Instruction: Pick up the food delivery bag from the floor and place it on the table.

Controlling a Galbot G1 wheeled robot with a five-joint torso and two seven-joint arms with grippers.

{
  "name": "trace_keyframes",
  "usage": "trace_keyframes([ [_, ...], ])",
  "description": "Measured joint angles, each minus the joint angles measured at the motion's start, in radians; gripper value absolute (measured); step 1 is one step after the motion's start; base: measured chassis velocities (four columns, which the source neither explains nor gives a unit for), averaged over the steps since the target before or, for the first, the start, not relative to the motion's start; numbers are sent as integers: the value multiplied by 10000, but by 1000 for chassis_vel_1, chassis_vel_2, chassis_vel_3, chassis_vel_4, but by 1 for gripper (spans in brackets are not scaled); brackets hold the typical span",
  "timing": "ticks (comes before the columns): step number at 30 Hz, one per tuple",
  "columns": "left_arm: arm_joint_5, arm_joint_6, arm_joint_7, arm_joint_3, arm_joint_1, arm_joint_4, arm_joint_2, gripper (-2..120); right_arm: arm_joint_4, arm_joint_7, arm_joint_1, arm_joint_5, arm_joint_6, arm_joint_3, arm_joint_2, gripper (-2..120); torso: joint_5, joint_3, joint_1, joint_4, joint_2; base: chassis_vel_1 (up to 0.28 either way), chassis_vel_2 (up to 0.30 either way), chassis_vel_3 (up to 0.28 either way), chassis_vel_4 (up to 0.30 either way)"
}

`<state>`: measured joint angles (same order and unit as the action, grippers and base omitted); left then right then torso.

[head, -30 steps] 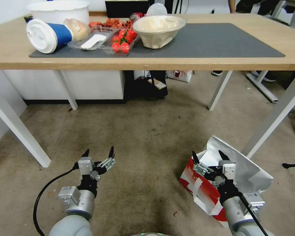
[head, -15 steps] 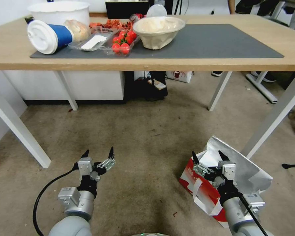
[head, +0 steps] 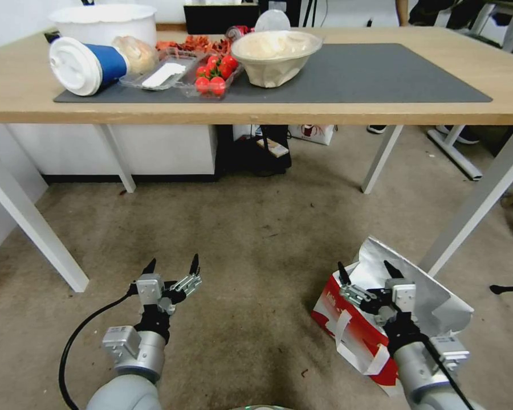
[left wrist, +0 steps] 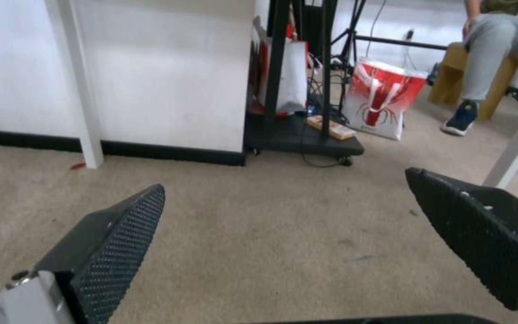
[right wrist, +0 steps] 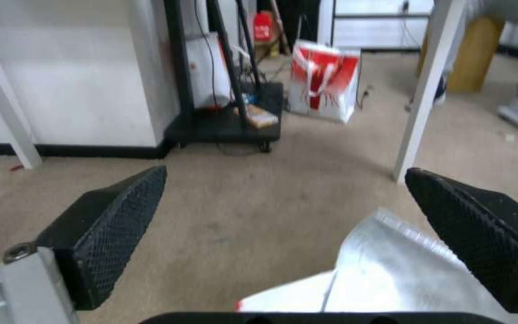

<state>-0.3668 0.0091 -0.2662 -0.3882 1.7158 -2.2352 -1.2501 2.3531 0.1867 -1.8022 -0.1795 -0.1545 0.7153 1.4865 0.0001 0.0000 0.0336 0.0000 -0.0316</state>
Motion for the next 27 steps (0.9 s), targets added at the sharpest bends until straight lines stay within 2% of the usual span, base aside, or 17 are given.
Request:
trace_keyframes([
  [1,55,-7,39,0,25,-58,4,100,-65,198,7,-278,137,282,-336,100,3,0,0,0,-1,0,0,0,0],
  [2,55,-7,39,0,25,-58,4,100,-65,198,7,-278,137,282,-336,100,3,0,0,0,-1,0,0,0,0],
  [5,117,-7,63,-11,48,-198,23,100,-633,1393,79,-1377,775,1490,-1695,100,5,0,0,-2,-6,0,0,0,0],
  [6,117,-7,63,-11,48,-198,23,100,-633,1393,79,-1377,775,1490,-1695,100,5,0,0,-2,-6,0,0,0,0],
  [8,159,-4,69,-14,53,-248,49,100,-1551,2546,194,-2086,1403,2423,-2965,100,6,0,1,1,-8,0,0,0,0],
  [10,172,-3,70,-14,50,-256,52,100,-1741,2755,212,-2158,1468,2594,-3223,100,6,0,2,1,-8,0,0,0,0],
  [13,198,1,66,-11,8,-302,6,100,-2964,3441,247,-3090,1491,3148,-4966,100,2,0,2,-1,-12,0,0,0,0],
  [14,199,0,64,-12,3,-310,-21,100,-3390,3724,343,-3357,1403,3192,-5466,100,0,0,2,0,-14,0,0,0,0],
  [15,199,0,64,-12,3,-310,-21,100,-3390,3724,343,-3357,1403,3192,-5466,100,0,0,2,0,-14,0,0,0,0],
  [18,232,-12,34,-14,23,-313,-88,100,-4748,4518,832,-3518,1338,2991,-6524,100,3,0,3,0,-16,0,0,0,0],
  [19,232,-12,34,-14,23,-313,-88,100,-4748,4518,832,-3518,1338,2991,-6524,100,3,0,3,0,-16,0,0,0,0],
  [21,243,-24,5,-41,17,-309,-120,100,-5699,4904,1337,-3524,1415,2675,-7094,100,4,1,3,1,-17,0,0,0,0],
  [23,243,-23,-1,-48,11,-303,-123,100,-5919,5001,1478,-3473,1416,2586,-7238,100,5,0,3,0,-17,0,0,0,0],
  [27,284,-14,-32,-42,-7,-222,-192,100,-7348,5700,2496,-3012,1413,1946,-8103,100,0,1,4,1,-20,0,0,0,0],
])
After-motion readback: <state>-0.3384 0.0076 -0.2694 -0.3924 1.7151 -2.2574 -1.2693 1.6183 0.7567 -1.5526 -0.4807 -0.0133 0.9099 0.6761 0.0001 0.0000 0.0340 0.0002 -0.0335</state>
